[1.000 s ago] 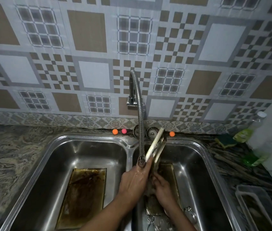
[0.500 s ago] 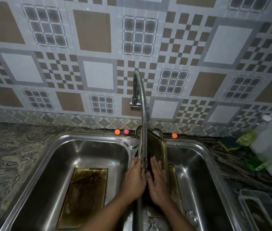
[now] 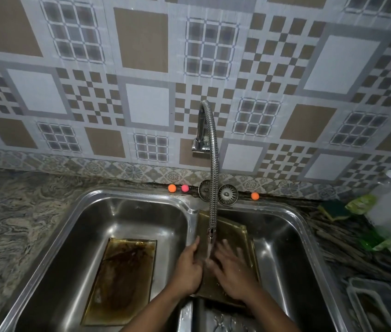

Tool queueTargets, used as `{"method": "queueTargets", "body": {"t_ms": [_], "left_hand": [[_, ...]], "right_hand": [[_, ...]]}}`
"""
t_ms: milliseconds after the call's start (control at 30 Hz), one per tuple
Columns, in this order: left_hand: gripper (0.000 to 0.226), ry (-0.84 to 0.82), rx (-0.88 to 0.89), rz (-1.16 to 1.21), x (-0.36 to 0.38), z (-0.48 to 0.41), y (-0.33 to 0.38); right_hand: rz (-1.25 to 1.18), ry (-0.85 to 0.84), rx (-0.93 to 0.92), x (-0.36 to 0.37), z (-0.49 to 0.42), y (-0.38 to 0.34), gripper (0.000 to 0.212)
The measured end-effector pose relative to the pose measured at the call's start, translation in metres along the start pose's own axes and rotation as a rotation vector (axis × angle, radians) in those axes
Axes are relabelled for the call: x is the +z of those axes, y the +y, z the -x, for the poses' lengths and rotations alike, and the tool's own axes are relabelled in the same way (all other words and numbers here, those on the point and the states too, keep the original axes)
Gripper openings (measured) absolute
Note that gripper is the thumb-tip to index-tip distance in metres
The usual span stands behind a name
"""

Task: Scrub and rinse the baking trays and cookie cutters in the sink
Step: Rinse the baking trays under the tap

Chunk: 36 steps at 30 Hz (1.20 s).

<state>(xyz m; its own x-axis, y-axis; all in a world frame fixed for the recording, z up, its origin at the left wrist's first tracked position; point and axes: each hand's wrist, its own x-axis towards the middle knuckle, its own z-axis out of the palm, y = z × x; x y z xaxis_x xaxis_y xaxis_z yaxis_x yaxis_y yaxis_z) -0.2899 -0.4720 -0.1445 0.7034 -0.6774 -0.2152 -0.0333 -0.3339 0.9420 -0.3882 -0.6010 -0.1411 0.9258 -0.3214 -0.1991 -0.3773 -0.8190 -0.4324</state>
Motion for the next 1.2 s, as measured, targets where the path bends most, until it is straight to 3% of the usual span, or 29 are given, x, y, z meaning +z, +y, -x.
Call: {"method": "queueTargets", "body": {"t_ms": [33, 100, 167, 233, 300, 367, 433, 533, 633, 767, 833, 933, 1033, 1100, 1200], "left_hand": [[0.055, -0.008, -0.016, -0.009, 0.004, 0.002, -0.004], [0.053, -0.006, -0.028, -0.007, 0.012, 0.003, -0.009], [0.052, 0.036, -0.03, -0.001, 0.018, 0.002, -0.006], [0.062, 0.083, -0.052, 0.051, 0.019, -0.003, 0.0], [0.069, 0.058, -0.074, 0.054, 0.016, -0.01, 0.003], [0.065, 0.007, -0.075, -0.023, 0.013, -0.014, 0.006], [0.059, -0.002, -0.064, -0.183, 0.012, -0.013, 0.007], [0.058, -0.064, 0.005, -0.343, 0.021, -0.008, 0.018], [0.046, -0.146, 0.013, -0.109, 0.035, -0.001, 0.043], [0.04, -0.188, 0.076, 0.215, 0.05, 0.003, 0.067], [0.039, -0.186, 0.055, 0.319, 0.048, 0.002, 0.066], [0.028, -0.075, -0.038, 0.433, 0.038, 0.003, 0.056], [0.062, 0.037, 0.015, 0.411, 0.023, 0.004, 0.049], [0.067, 0.09, 0.048, 0.331, 0.012, 0.002, 0.044], [0.055, 0.087, 0.053, 0.34, 0.002, 0.0, 0.03]], "right_hand": [[0.075, 0.004, 0.112, -0.004, 0.002, 0.006, 0.08], [0.137, 0.085, 0.302, -0.012, 0.004, 0.014, 0.07], [0.035, 0.166, 0.407, -0.018, 0.008, 0.023, 0.062], [-0.254, 0.214, 0.447, -0.024, 0.017, 0.03, 0.059], [-0.708, 0.225, 0.535, -0.034, 0.03, 0.029, 0.049], [-1.106, 0.223, 0.615, -0.044, 0.041, 0.024, 0.039], [-1.27, 0.35, 0.602, -0.054, 0.049, 0.019, 0.041], [-1.081, 0.595, 0.506, -0.06, 0.059, 0.008, 0.051], [-0.635, 0.699, 0.385, -0.051, 0.065, -0.001, 0.061], [-0.468, 0.78, 0.229, -0.014, 0.059, -0.02, 0.062], [-0.465, 0.739, 0.151, 0.0, 0.055, -0.033, 0.061], [-0.363, 0.54, 0.107, 0.009, 0.056, -0.044, 0.055], [-0.284, 0.446, 0.032, 0.014, 0.056, -0.044, 0.05], [-0.289, 0.418, -0.018, 0.018, 0.055, -0.037, 0.047], [-0.275, 0.329, 0.128, 0.013, 0.043, -0.014, 0.058]]}}
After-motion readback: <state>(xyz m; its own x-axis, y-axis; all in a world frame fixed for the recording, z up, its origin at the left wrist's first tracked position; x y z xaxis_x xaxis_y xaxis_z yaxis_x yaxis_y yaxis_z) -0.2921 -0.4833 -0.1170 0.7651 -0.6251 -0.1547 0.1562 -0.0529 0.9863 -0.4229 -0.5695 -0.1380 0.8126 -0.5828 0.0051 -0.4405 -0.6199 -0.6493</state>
